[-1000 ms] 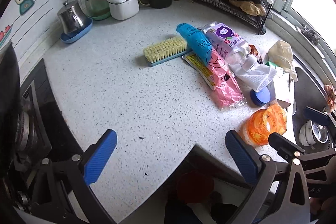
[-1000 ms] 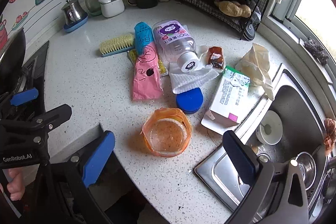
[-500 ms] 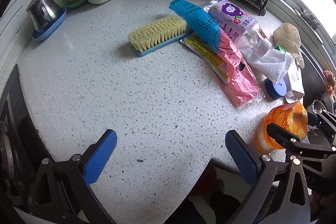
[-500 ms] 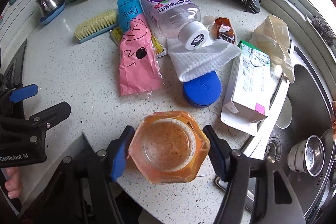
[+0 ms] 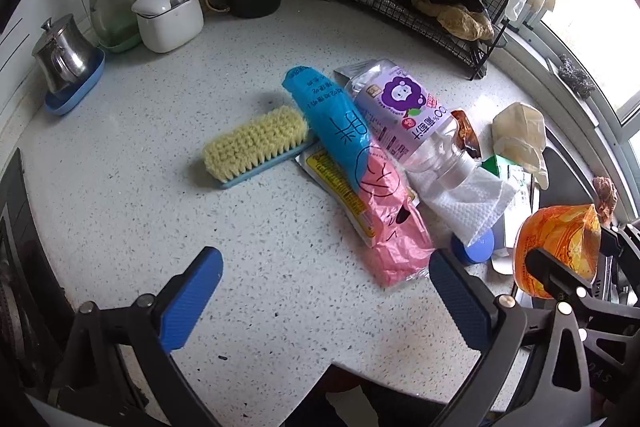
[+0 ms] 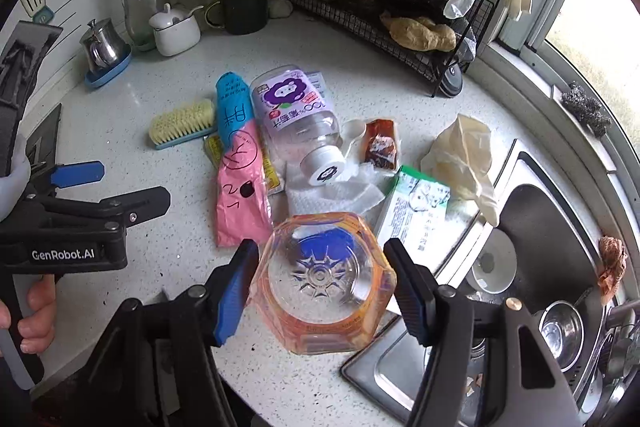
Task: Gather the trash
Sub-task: 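Grasp the orange plastic cup with the right tool while the left tool approaches the blue-pink wrapper, then grasp the blue-and-pink wrapper with the left tool and lift it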
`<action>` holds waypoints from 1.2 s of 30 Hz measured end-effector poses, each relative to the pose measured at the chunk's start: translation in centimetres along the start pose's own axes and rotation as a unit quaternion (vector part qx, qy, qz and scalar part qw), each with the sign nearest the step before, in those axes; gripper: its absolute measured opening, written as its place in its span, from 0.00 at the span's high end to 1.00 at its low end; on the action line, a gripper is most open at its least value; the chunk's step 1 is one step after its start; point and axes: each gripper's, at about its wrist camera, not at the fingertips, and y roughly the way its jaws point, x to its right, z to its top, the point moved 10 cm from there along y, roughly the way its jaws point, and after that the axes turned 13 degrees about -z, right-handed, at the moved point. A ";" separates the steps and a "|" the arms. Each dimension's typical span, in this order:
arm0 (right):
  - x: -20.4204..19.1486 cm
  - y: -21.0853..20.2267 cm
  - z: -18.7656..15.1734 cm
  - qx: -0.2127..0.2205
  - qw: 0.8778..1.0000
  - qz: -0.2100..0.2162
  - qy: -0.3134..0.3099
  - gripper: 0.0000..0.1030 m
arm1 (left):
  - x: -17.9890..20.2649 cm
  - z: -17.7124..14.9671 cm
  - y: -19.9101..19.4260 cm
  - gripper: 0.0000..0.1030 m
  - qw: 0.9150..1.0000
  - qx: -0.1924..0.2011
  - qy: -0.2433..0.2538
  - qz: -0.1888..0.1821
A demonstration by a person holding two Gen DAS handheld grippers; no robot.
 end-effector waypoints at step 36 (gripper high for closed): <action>1.4 3.5 5.7 0.025 0.988 0.140 -0.058 0.40 | 4.2 1.8 1.6 0.94 0.991 0.044 -0.095 0.088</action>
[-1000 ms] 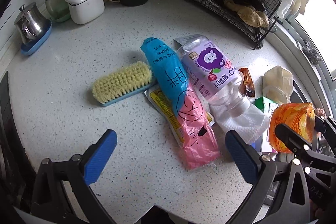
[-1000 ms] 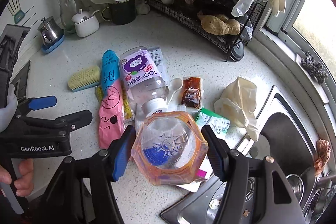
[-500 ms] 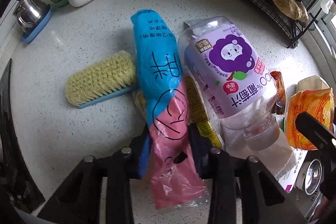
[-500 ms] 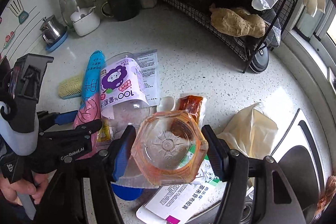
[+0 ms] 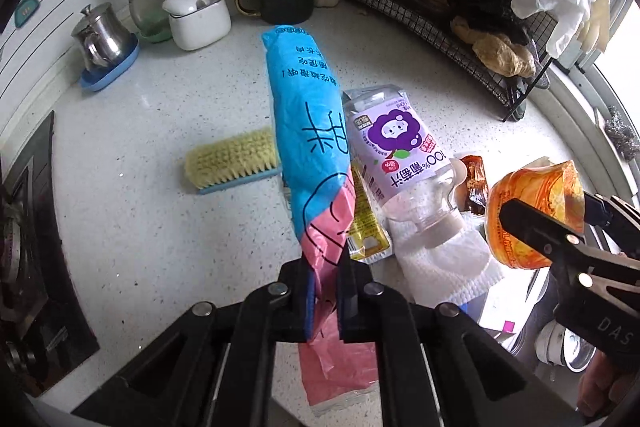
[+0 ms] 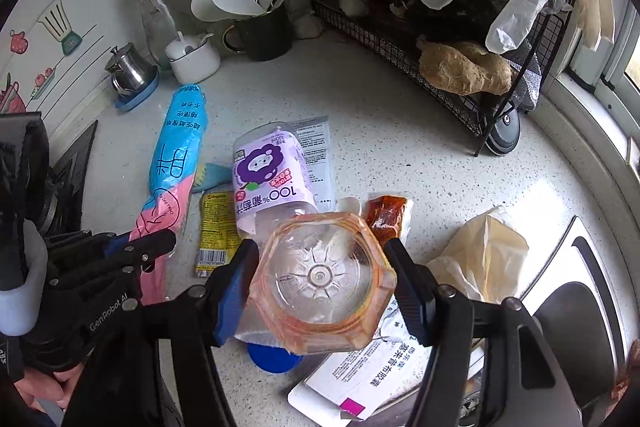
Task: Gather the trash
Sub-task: 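Grasp the blue-and-pink wrapper with the left tool and lift it, then carry the wrapper and orange cup down over the red trash bin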
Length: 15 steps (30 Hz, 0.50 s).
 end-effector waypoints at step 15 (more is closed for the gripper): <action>-11.6 -12.3 -8.7 0.069 0.994 0.024 -0.077 0.40 | -5.7 -14.7 -16.3 0.94 0.996 0.079 -0.022 0.022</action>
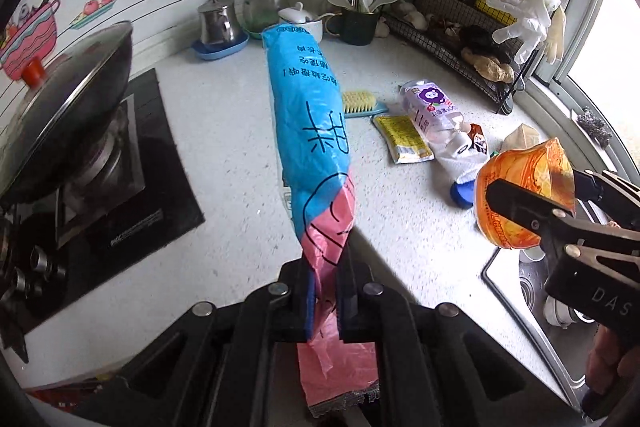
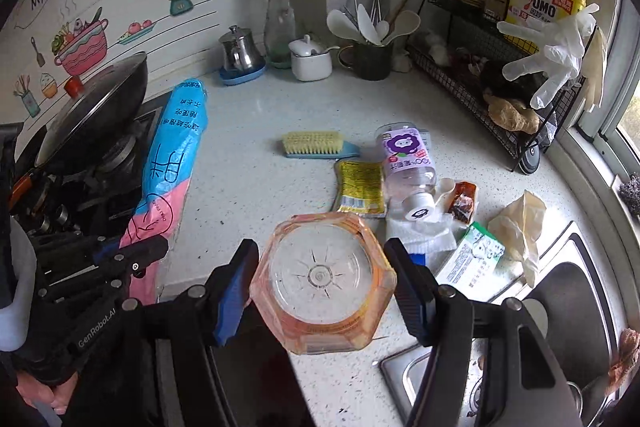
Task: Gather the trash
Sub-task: 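Carry the wrapper and orange cup down over the red trash bin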
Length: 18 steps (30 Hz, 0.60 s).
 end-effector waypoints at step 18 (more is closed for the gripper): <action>-9.3 -2.6 -14.2 -0.048 0.998 0.006 -0.038 0.40 | -4.6 -18.6 -4.1 0.94 0.996 -0.051 -0.064 -0.028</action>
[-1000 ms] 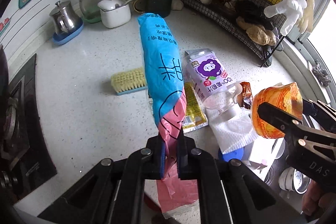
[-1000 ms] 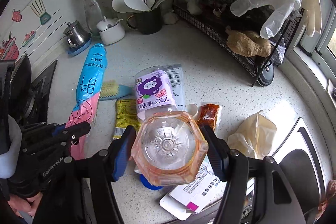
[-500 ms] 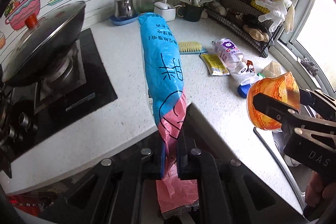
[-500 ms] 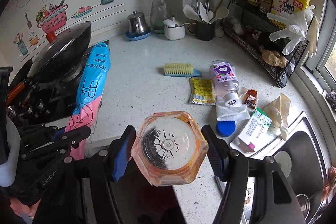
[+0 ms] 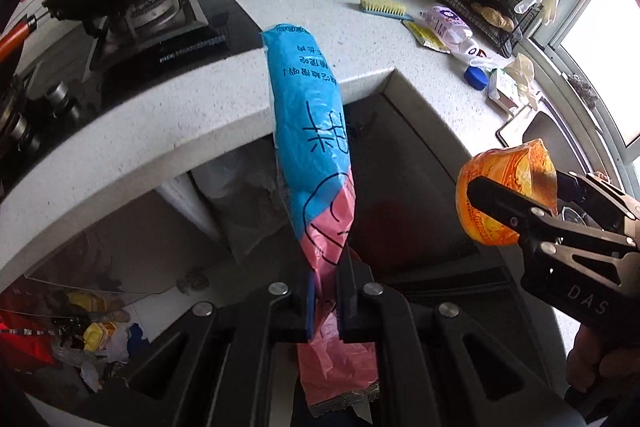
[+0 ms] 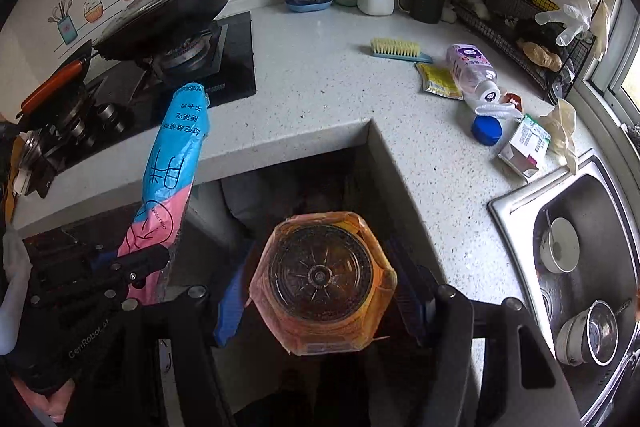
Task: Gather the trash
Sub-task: 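Carry the wrapper and orange cup down over the red trash bin, then open both tools to drop the wrapper and cup into the bin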
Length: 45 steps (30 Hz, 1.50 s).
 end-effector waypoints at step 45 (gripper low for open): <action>-5.6 49.3 -27.0 -0.180 0.983 0.027 0.002 0.39 | -17.8 -25.2 49.9 0.93 0.959 -0.267 -0.066 -0.070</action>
